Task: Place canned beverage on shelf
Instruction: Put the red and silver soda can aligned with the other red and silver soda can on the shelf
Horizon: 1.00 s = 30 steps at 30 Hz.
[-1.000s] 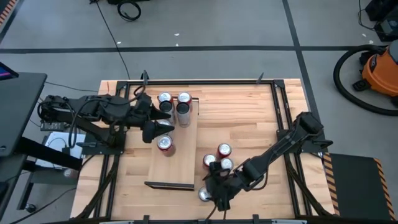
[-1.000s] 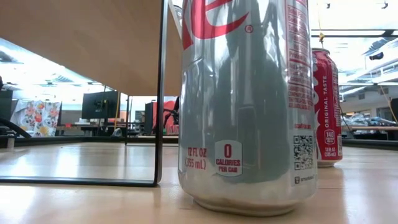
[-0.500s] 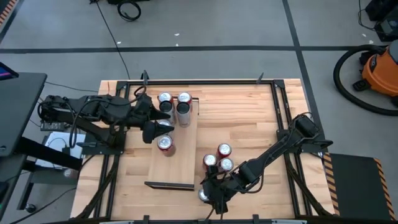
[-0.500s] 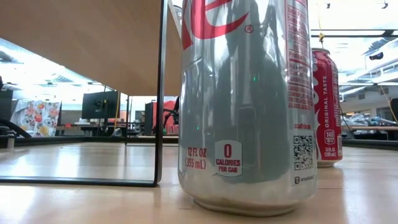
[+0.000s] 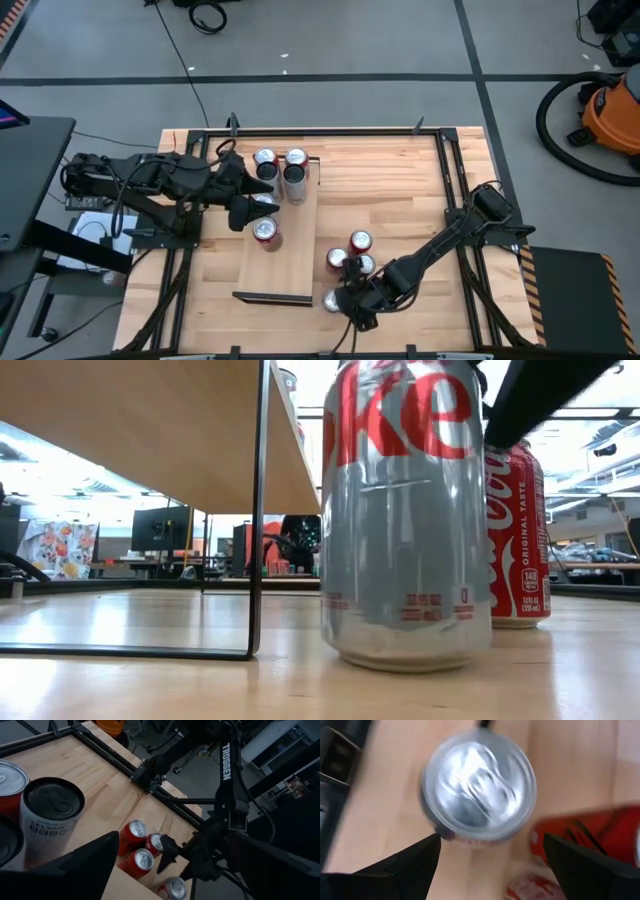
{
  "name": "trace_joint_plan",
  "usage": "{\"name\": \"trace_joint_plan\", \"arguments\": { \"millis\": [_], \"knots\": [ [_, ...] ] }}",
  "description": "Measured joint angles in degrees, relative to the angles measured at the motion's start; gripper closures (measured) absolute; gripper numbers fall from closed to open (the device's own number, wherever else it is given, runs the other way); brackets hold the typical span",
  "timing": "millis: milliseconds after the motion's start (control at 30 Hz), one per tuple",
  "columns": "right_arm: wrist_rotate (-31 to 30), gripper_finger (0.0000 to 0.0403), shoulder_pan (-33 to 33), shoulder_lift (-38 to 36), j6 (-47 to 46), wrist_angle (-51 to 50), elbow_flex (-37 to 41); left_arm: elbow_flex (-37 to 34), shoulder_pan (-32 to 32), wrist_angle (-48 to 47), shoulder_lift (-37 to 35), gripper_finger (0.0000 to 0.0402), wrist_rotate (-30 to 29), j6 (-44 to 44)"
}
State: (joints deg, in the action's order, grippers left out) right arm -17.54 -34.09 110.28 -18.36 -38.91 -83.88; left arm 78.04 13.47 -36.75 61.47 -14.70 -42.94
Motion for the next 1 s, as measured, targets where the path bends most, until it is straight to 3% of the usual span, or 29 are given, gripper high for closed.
{"name": "trace_joint_plan", "arguments": {
  "millis": [300, 633, 1000],
  "knots": [
    [-3.1, 0.0045, -0.2, -3.3, -4.3, -6.5, -1.5, 0.0, 0.0, -0.2, 0.0, 0.0013, 0.0, 0.0],
    [-1.4, 0.0053, -1.4, -4.8, 0.3, 6.6, -1.6, 0.0, 0.0, -0.3, 0.0, 0.0013, 1.1, 0.0],
    [-3.4, 0.0053, 0.3, -3.1, 3.5, 4.2, -1.1, 0.0, 0.0, -0.3, 0.0, 0.0013, 1.1, 0.0]
  ]
}}
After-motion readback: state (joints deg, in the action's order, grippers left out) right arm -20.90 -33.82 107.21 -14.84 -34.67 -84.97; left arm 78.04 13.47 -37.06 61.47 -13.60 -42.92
